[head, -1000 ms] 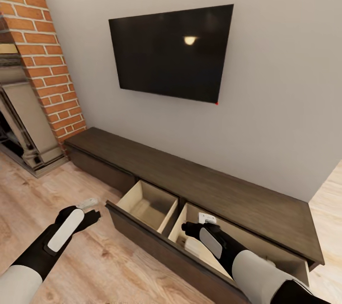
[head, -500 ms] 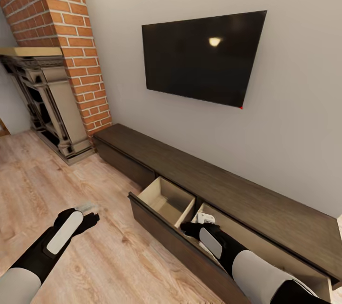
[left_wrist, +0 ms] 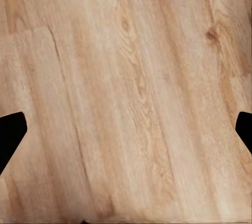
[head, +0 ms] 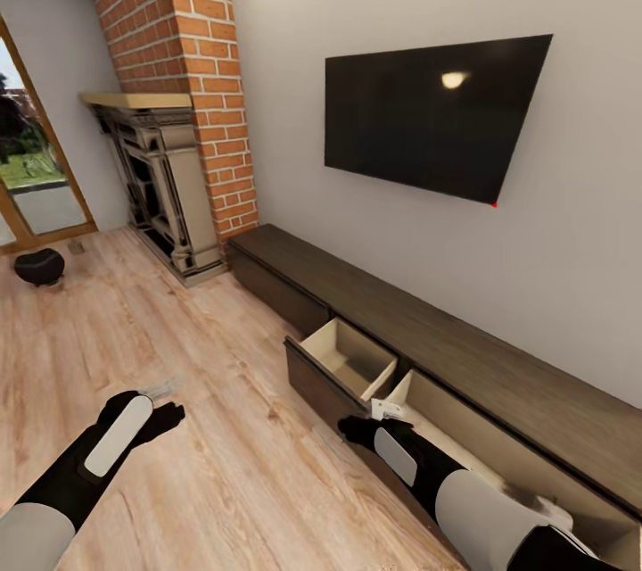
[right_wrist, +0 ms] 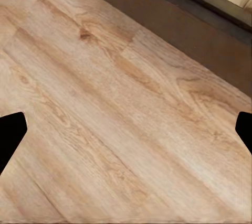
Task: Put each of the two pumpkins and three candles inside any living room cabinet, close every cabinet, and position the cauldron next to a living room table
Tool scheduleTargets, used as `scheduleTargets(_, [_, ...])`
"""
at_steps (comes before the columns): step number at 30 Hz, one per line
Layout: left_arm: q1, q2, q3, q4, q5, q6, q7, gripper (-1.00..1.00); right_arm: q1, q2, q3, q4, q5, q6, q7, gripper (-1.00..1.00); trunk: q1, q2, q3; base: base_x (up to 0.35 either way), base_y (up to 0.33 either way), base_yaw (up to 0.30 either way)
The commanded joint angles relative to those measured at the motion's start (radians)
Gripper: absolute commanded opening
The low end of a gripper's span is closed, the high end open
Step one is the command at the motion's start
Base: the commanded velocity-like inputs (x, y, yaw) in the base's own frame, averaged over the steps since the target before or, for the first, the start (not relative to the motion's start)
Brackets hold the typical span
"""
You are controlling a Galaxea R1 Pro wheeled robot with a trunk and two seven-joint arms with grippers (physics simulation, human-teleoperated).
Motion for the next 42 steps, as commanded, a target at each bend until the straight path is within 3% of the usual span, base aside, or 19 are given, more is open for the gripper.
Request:
scheduleTargets(1, [-0.001,0.001,-0.003,-0.001,0.010,0.001,0.010,1.00,-0.001,-0.001,0.008,-0.002,-0.009,0.002,-0.009,1.00,-0.005,0.007,0.002,-0.340,0.000,0.288])
scheduleTargets(6, [-0.001,0.002,0.003,-0.001,0.011,0.005,0.010,1.00,-0.001,0.000,0.009,-0.002,-0.009,0.001,-0.009,1.00,-0.024,0.042,0.019,-0.340,0.000,0.283])
scheduleTargets(11, [-0.001,0.001,0.043,-0.001,0.013,0.006,0.010,1.00,-0.001,0.000,0.010,-0.002,-0.009,0.000,-0.009,1.00,-0.043,0.077,0.040,-0.343,0.000,0.235])
scheduleTargets(20, [-0.001,0.002,0.052,0.007,0.027,0.031,0.009,1.00,-0.001,0.000,0.010,-0.002,-0.008,0.000,-0.009,1.00,-0.077,0.140,0.080,-0.134,0.000,0.188])
scheduleTargets(25, [-0.001,0.002,0.052,0.008,0.049,0.035,0.010,1.00,-0.001,0.000,0.010,-0.002,-0.008,-0.003,-0.009,1.00,-0.077,0.140,0.087,-0.004,0.000,0.174])
scheduleTargets(39, [-0.001,0.003,0.053,0.009,0.055,0.038,0.006,1.00,-0.001,0.000,0.011,-0.002,-0.009,-0.038,-0.009,1.00,-0.077,0.140,0.106,0.000,0.000,0.174])
scheduleTargets(42, [-0.001,0.003,0.074,0.009,0.056,0.038,0.004,1.00,-0.001,0.000,0.011,-0.002,-0.009,-0.039,-0.007,1.00,-0.077,0.140,0.110,0.086,0.072,0.174])
